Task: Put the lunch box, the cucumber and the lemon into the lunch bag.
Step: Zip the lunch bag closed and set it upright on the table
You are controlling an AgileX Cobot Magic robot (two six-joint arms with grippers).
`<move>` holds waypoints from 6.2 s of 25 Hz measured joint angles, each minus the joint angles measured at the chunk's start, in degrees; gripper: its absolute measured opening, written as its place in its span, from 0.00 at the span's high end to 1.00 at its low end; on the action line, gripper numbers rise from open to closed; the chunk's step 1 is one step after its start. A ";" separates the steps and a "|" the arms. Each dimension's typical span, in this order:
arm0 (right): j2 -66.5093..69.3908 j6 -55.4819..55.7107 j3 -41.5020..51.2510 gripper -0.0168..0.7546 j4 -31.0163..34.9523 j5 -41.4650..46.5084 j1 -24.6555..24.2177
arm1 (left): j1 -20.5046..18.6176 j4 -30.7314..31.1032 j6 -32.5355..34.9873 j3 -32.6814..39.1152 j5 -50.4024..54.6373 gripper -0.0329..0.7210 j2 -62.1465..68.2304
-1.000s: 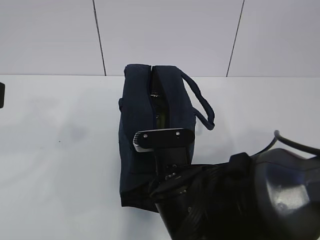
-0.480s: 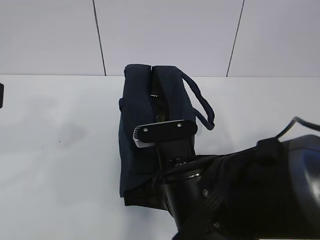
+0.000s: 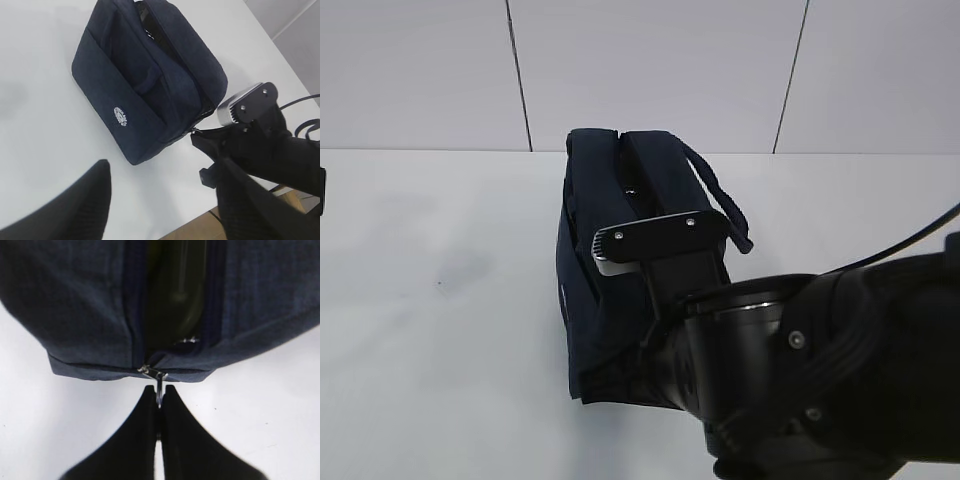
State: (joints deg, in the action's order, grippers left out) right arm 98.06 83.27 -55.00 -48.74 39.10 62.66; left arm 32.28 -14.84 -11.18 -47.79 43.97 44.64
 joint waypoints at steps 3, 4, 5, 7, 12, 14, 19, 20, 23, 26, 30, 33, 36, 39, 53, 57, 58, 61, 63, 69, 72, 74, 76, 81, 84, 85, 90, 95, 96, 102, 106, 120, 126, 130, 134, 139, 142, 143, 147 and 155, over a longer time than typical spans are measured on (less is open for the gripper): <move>-1.26 -2.32 0.00 0.95 1.61 0.54 0.00 | 0.00 0.63 0.00 0.00 0.00 0.34 0.00; -1.69 -3.00 0.00 0.95 1.91 0.54 0.00 | 0.00 0.73 0.00 0.00 0.00 0.34 0.00; -2.14 -3.70 0.00 0.95 2.05 0.54 0.00 | 0.00 0.87 0.00 0.00 0.00 0.34 0.00; -2.84 -5.34 0.00 0.95 2.85 0.54 0.00 | 0.00 1.13 0.00 0.00 0.00 0.34 0.00; -4.57 -9.25 0.00 0.95 4.32 -0.47 0.00 | 0.00 1.99 0.00 0.00 0.00 0.34 0.00; -5.13 -10.58 0.00 0.95 4.41 -1.10 0.00 | 0.00 2.25 0.00 0.00 0.00 0.34 0.00; -6.61 -12.95 0.00 0.95 4.45 -2.35 0.00 | 0.00 2.38 0.00 0.00 0.00 0.34 0.00; -6.87 -13.21 0.00 0.95 4.45 -2.44 0.00 | 0.00 2.38 0.00 0.00 0.00 0.34 0.00; -7.11 -13.80 0.00 0.95 4.34 -2.33 0.00 | 0.00 2.97 0.00 0.00 0.00 0.34 0.00; -7.24 -14.16 0.00 0.95 3.57 -2.33 0.00 | 0.00 3.43 0.00 0.00 0.00 0.34 0.00; -7.24 -15.51 -0.91 0.95 3.08 -2.22 0.00 | 0.00 3.65 0.00 0.00 0.00 0.34 0.00; -7.24 -17.55 -2.78 0.95 2.97 -2.00 0.00 | 0.00 3.79 0.00 0.00 0.00 0.34 0.00; -7.24 -19.49 -4.88 0.95 2.86 -0.99 0.00 | 0.00 3.85 0.00 0.00 0.00 0.34 0.00; -7.24 -21.52 -6.98 0.95 2.86 0.50 0.00 | 0.00 4.07 0.00 0.00 0.00 0.34 0.00; -7.24 -34.68 -17.78 0.95 3.41 5.44 0.00 | 0.00 7.83 0.00 0.00 0.04 0.34 0.00; -6.92 -38.26 -18.93 0.95 3.30 5.53 -0.10 | 0.00 7.94 0.00 0.00 0.04 0.34 0.00; -6.49 -38.86 -19.16 0.95 3.30 5.56 -0.10 | 0.00 7.94 0.00 0.00 0.04 0.34 0.00; -3.96 -41.74 -19.38 0.95 3.30 4.54 -0.10 | 0.00 7.94 0.00 0.00 0.04 0.34 0.00; -2.15 -42.55 -19.38 0.95 3.40 2.19 -0.10 | 0.00 7.83 0.00 0.00 0.04 0.34 0.00; 1.49 -44.20 -22.34 0.95 3.06 -2.12 -0.69 | 0.00 8.35 0.00 0.00 0.13 0.34 0.00; 3.90 -45.51 -25.59 0.95 3.06 -2.62 -1.58 | 0.00 8.60 0.00 0.00 0.13 0.34 0.00; 5.54 -46.42 -27.84 0.95 3.06 -2.62 -2.24 | 0.00 8.90 0.00 0.00 0.02 0.34 0.00; 6.84 -47.76 -29.72 0.95 3.06 -3.10 -2.77 | 0.00 9.27 0.00 0.00 -0.09 0.34 0.00; 10.11 -48.87 -33.75 0.95 3.80 -5.44 -5.37 | 0.00 10.21 0.00 0.00 -0.58 0.34 0.00; 11.76 -49.93 -35.78 0.95 4.92 -7.02 -7.10 | 0.00 10.46 0.00 0.00 -0.78 0.34 0.00; 12.20 -50.08 -36.43 0.95 5.06 -7.56 -7.62 | 0.00 10.57 0.00 0.00 -0.83 0.34 0.00; 14.75 -50.40 -39.75 0.95 5.50 -9.50 -9.30 | 0.00 11.96 0.11 0.00 -1.13 0.34 0.00; 16.90 -50.56 -42.87 0.95 7.58 -10.46 -10.80 | 0.00 15.75 1.53 0.00 -2.04 0.34 0.53; 17.26 -50.56 -43.46 0.95 7.96 -10.55 -11.24 | 0.00 16.13 1.62 0.00 -2.36 0.34 0.93; 18.39 -50.56 -45.71 0.95 14.28 -11.50 -13.39 | 0.00 16.75 1.75 0.00 -4.84 0.34 3.93; 18.42 -50.59 -45.93 0.95 23.07 -11.62 -14.49 | 0.00 17.81 1.75 0.00 -7.56 0.34 5.17; 18.52 -73.45 -46.24 0.95 68.03 -10.68 -20.17 | 0.00 19.45 1.75 0.00 -11.05 0.34 6.38; 18.52 -91.29 -46.24 0.95 84.85 -7.33 -22.98 | 0.00 19.53 1.75 0.00 -11.68 0.34 6.83; 18.52 -96.96 -46.24 0.95 90.11 -5.91 -25.70 | 0.00 19.53 1.75 0.00 -12.02 0.34 6.87; 18.52 -109.15 -46.24 0.95 99.80 -2.41 -28.05 | 0.00 19.53 1.75 0.00 -13.31 0.34 7.80; 18.55 -117.20 -46.24 0.95 104.34 -0.23 -28.80 | 0.00 18.66 1.75 0.00 -14.43 0.34 11.83; 18.85 -118.63 -46.24 0.95 105.17 0.80 -28.80 | 0.04 18.66 1.75 0.00 -16.30 0.34 14.64; 19.00 -119.17 -46.24 0.95 105.58 0.92 -28.80 | 0.04 18.66 1.75 0.00 -17.13 0.34 15.53; 20.21 -123.16 -46.24 0.95 110.03 1.20 -28.80 | 0.04 18.45 1.75 0.00 -18.54 0.33 18.90; 23.15 -125.63 -48.74 0.95 113.80 1.20 -28.80 | 0.04 16.11 1.87 0.97 -21.80 0.33 21.74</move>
State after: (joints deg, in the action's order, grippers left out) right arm 121.20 -42.36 -103.74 65.06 40.30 33.86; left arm 32.31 1.27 -9.31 -46.83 22.17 66.37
